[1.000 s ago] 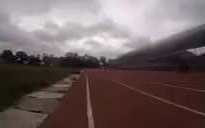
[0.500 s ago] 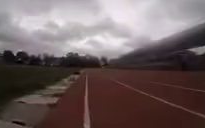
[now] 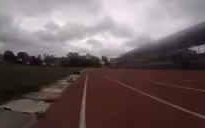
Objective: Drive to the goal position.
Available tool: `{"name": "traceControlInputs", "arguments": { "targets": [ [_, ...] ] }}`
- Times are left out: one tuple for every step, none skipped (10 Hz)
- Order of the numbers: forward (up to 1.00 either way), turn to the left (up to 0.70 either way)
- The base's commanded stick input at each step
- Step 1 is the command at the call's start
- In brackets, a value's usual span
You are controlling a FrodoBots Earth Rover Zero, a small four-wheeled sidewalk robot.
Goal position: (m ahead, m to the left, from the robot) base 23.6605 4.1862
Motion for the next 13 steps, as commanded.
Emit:
{"name": "traceControlInputs", "arguments": {
  "targets": [
    [0.70,0.00],
    [0.70,0.00],
    [0.70,0.00],
    [0.70,0.00],
    [0.70,0.00],
    [0.70,0.00],
    [0.70,0.00],
    [0.70,0.00],
    [0.70,0.00],
    [0.70,0.00],
    [0.70,0.00],
    [0.70,0.00],
    [0.70,0.00]
  ]
}}
